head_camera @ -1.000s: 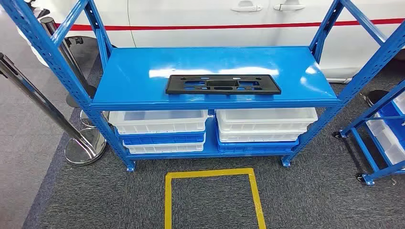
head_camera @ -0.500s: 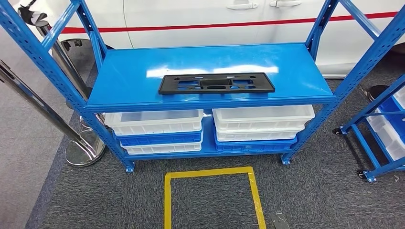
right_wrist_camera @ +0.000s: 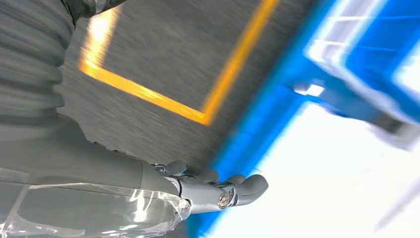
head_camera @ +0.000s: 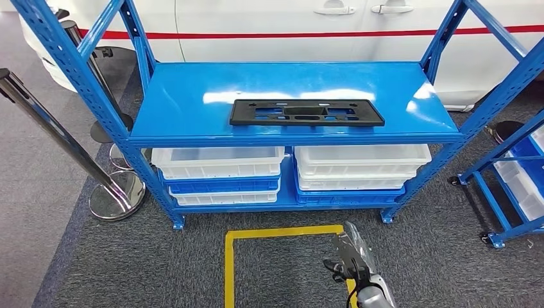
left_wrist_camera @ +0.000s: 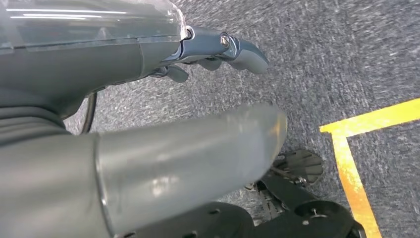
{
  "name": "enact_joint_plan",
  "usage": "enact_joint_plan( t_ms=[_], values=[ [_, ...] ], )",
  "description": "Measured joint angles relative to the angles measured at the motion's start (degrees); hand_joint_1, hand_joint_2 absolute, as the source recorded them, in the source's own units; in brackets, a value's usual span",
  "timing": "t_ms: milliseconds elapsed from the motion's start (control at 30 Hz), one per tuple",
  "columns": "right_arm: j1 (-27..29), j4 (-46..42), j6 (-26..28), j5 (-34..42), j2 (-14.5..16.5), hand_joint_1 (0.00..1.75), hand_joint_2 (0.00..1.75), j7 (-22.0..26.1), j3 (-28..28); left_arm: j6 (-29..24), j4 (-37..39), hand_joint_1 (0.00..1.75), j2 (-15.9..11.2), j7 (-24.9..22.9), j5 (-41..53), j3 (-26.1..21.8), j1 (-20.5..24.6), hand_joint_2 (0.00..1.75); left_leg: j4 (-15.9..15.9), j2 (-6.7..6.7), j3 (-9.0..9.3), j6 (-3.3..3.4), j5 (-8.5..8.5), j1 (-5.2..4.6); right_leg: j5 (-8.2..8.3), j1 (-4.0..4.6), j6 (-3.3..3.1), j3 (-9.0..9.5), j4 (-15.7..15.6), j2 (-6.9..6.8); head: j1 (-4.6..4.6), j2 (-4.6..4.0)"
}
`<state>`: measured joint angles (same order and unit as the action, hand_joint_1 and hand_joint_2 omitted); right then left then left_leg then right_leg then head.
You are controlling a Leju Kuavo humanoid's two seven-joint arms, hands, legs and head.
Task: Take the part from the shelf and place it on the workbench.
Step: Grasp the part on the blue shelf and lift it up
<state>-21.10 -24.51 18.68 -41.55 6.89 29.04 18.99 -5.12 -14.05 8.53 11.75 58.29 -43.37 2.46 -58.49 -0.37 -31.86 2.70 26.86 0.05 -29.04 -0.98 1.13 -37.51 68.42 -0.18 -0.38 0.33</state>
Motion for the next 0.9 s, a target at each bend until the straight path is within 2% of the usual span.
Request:
enact_joint_plan(
  t_ms=[67, 100, 167, 233, 300, 367, 400, 433, 467, 533, 567, 633, 733, 800, 867, 900],
  values=[
    [-1.8, -0.6, 1.9, -0.3, 0.2, 0.0, 1.75, 1.5, -2.4, -0.1, 0.2, 0.0, 0.4, 0.1, 1.9, -1.1, 0.6, 0.0, -0.1, 0.0, -0.13, -0.26, 0.07, -0.22, 2.72, 0.48, -0.75, 2.87, -6.8, 0.03, -0.01, 0.0],
    [-2.6, -1.0, 3.0, -0.6, 0.3, 0.0, 1.75, 2.1, -3.6, -0.1, 0.3, 0.0, 0.5, 0.1, 2.8, -1.6, 0.9, 0.0, -0.1, 0.0, -0.3, -0.5, 0.04, -0.24, 3.04, 0.71, -0.98, 3.45, -8.5, 0.07, -0.01, 0.0],
    [-4.0, -2.0, 5.3, -1.5, 0.5, 0.0, 1.75, 2.7, -6.4, -0.1, 0.4, 0.0, 0.7, 0.1, 4.2, -2.5, 1.5, 0.0, 0.0, 0.02, -0.49, -1.06, -0.08, -0.18, 2.96, 0.83, -1.2, 3.47, -9.2, 0.15, -0.02, 0.0],
    [-5.0, -3.4, 7.5, -2.8, 0.6, 0.0, 1.75, 2.6, -9.3, -0.1, 0.5, 0.0, 0.7, 0.1, 5.4, -3.2, 1.8, 0.0, -0.9, 0.05, -0.79, -1.66, 0.65, -0.13, 3.28, 0.5, -1.62, 3.78, -9.9, 0.09, -0.03, 0.0],
    [-5.9, -5.0, 9.2, -4.7, 0.8, 0.0, 1.75, 2.0, -11.7, -0.1, 0.6, 0.0, 0.7, 0.1, 6.3, -3.7, 2.1, 0.0, -5.5, 0.07, -2.89, -2.2, 3.35, 0.01, 3.55, 0.24, -2.08, 4.08, -10.4, -0.06, -0.04, 0.0],
    [-6.5, -6.7, 10.7, -7.1, 1.0, 0.0, 1.75, 1.0, -13.8, -0.1, 0.6, 0.0, 0.8, 0.1, 7.0, -4.2, 2.5, 0.0, -12.8, 0.07, -6.51, -2.64, 6.48, 0.23, 3.57, 0.26, -2.28, 4.05, -10.4, -0.13, -0.04, 0.0],
    [-6.7, -7.6, 11.3, -8.4, 1.1, 0.0, 1.75, 0.4, -15.0, -0.1, 0.7, 0.0, 0.8, 0.1, 7.4, -4.3, 2.6, 0.0, -15.1, 0.08, -7.77, -2.82, 6.95, 0.35, 3.54, 0.27, -2.3, 4.05, -10.4, -0.16, -0.05, 0.0],
    [-6.7, -8.7, 11.9, -9.9, 1.2, 0.0, 1.75, -0.3, -16.1, -0.1, 0.8, 0.0, 0.8, 0.1, 7.7, -4.5, 2.7, 0.0, -15.5, 0.08, -8.11, -2.97, 6.3, 0.49, 3.49, 0.25, -2.27, 4.05, -10.3, -0.16, -0.05, 0.0],
    [-6.8, -9.8, 12.4, -11.5, 1.3, 0.0, 1.75, -0.9, -17.3, -0.1, 0.8, 0.0, 0.8, 0.0, 8.0, -4.6, 2.8, 0.0, -13.6, 0.1, -7.32, -3.07, 4.57, 0.63, 3.41, 0.21, -2.18, 4.07, -10.1, -0.13, -0.05, 0.0],
    [-7.1, -12.2, 13.5, -14.5, 1.5, 0.0, 1.75, -2.2, -19.4, -0.1, 0.9, 0.0, 0.8, 0.0, 8.6, -4.9, 3.2, 0.0, -6.1, 0.14, -3.92, -3.06, 0.61, 0.82, 3.12, 0.19, -1.83, 4.05, -9.7, -0.02, -0.05, 0.0],
    [-7.3, -13.4, 14.0, -16.0, 1.6, 0.0, 1.75, -2.8, -20.4, -0.1, 0.9, 0.0, 0.8, 0.0, 8.8, -5.1, 3.5, 0.0, -3.0, 0.11, -2.53, -2.88, -0.46, 0.79, 2.99, 0.26, -1.57, 3.93, -9.5, 0.03, -0.04, 0.0],
    [-7.7, -15.9, 14.9, -18.8, 1.8, 0.0, 1.75, -3.9, -22.4, -0.1, 0.9, 0.0, 0.9, 0.0, 9.4, -5.3, 4.1, 0.0, -0.6, 0.04, -1.65, -2.39, -0.67, 0.61, 2.99, 0.43, -0.97, 3.64, -9.3, 0.06, -0.03, 0.0],
    [-8.3, -19.8, 16.3, -22.8, 2.2, 0.0, 1.75, -5.4, -25.5, -0.1, 1.0, 0.0, 1.1, -0.1, 10.2, -5.7, 4.6, 0.0, -0.2, 0.02, -1.7, -1.33, -1.11, 0.61, 2.69, 0.27, -0.14, 3.3, -8.9, 0.07, -0.03, 0.0],
    [-8.9, -22.0, 17.2, -25.3, 2.4, 0.0, 1.75, -6.7, -27.6, -0.1, 1.0, 0.0, 1.2, -0.1, 10.6, -5.9, 5.1, 0.0, 0.1, 0.07, -1.63, -0.68, -1.38, 0.71, 0.25, 0.12, 0.26, 1.58, -5.0, 0.1, -0.03, 0.0],
    [-9.4, -23.7, 18.0, -27.8, 2.5, 0.0, 1.75, -8.4, -29.5, 0.0, 1.0, 0.0, 1.4, -0.1, 11.0, -6.1, 5.5, 0.0, 0.1, 0.07, -1.68, -0.43, -1.37, 0.59, -3.16, 0.13, 0.45, -1.91, 2.4, 0.1, -0.02, 0.0],
    [-9.5, -24.5, 18.3, -29.2, 2.5, 0.0, 1.75, -9.5, -30.4, 0.0, 1.0, 0.0, 1.5, 0.0, 11.2, -6.3, 5.7, 0.0, 0.1, 0.06, -1.67, -0.39, -1.35, 0.52, -4.01, 0.14, 0.48, -3.45, 5.4, 0.1, -0.02, 0.0]
  ],
)
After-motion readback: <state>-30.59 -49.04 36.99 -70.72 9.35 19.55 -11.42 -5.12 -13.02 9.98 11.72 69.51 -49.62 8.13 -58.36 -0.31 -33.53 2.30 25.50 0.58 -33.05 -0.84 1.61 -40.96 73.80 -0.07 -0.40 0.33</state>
